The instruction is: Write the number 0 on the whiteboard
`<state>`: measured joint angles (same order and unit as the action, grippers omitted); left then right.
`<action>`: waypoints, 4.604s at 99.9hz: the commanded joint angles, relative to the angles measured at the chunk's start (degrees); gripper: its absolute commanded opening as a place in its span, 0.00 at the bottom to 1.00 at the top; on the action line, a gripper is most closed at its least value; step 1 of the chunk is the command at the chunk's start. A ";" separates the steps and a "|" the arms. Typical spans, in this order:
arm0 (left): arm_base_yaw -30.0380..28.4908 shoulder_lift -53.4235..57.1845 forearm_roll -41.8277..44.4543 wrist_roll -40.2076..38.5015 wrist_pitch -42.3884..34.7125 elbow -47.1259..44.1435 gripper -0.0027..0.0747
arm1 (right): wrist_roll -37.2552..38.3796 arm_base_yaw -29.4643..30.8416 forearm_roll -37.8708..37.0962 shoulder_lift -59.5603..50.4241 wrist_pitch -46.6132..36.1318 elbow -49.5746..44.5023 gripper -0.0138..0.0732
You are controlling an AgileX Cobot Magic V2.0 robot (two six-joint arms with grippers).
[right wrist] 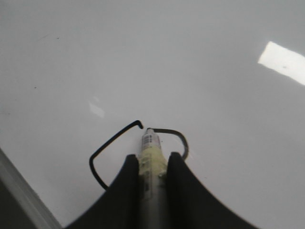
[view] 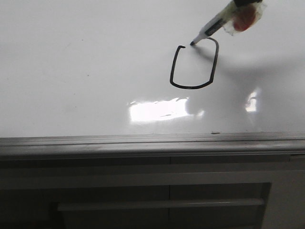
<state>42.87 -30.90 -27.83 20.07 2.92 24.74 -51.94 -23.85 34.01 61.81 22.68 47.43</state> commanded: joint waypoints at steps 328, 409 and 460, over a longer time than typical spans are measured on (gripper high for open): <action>-0.09 -26.29 -10.41 12.47 18.77 20.60 0.01 | -0.59 -6.99 4.15 -8.99 7.69 16.86 0.57; -0.30 -40.04 -27.66 3.60 -9.41 14.93 0.01 | 0.50 1.14 8.53 -20.21 7.04 0.60 0.08; -6.31 -41.74 -28.94 3.60 -1.10 15.06 0.01 | 0.50 1.14 10.67 -20.21 7.70 0.60 0.08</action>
<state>37.45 -72.69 -56.54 23.97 3.93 38.99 -51.49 -23.04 42.56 41.75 33.49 46.56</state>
